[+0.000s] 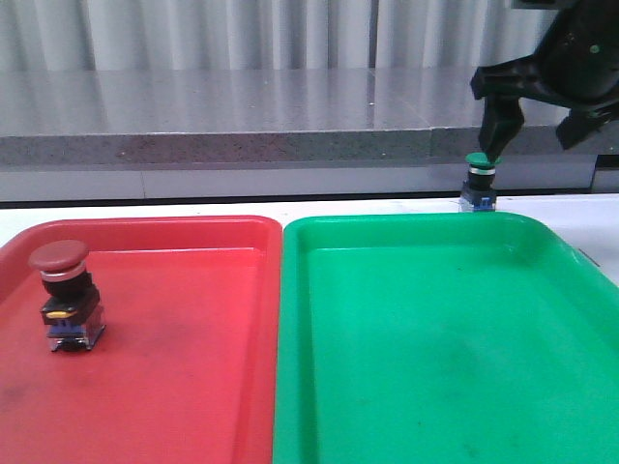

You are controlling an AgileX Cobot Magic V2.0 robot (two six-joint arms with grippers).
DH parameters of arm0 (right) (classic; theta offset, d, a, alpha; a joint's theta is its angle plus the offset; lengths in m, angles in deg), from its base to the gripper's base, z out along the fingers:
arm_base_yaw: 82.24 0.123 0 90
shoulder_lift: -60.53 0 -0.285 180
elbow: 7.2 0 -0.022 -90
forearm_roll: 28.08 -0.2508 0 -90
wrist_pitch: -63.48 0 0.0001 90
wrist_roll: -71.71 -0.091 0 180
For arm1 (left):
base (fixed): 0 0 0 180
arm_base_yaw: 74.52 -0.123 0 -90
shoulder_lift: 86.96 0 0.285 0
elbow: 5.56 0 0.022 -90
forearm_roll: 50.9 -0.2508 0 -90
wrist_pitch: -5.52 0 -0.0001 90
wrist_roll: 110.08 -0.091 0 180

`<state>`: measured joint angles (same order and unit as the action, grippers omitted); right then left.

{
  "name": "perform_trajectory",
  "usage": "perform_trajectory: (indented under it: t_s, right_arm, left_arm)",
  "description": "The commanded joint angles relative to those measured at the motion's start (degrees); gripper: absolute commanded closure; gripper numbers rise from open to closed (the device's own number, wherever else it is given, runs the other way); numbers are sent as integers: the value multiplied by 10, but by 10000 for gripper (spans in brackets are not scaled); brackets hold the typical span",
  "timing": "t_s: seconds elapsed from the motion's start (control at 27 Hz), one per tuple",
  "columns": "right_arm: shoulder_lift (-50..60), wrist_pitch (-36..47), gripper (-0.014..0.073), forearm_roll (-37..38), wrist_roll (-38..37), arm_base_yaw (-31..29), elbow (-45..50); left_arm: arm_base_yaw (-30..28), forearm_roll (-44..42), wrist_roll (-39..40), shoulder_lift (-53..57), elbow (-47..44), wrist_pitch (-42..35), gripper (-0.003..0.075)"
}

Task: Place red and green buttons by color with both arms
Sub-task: 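Move the right gripper over the green-capped button and close on it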

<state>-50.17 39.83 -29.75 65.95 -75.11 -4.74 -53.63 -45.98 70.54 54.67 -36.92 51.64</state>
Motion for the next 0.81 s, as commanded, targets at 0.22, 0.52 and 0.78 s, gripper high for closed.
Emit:
perform_trajectory:
  t_s: [0.22,0.52,0.78]
  right_arm:
    - [-90,73,-20,-4,-1,-3,-132]
    - [-155,75,-20,-3,0,-11,-188]
    - [-167,72,86,-2,0,-13,-192]
  left_arm:
    - [5,4,-1,-2,15,-39,239]
    - [5,4,-1,-2,15,-39,239]
    - [5,4,-1,-2,15,-39,239]
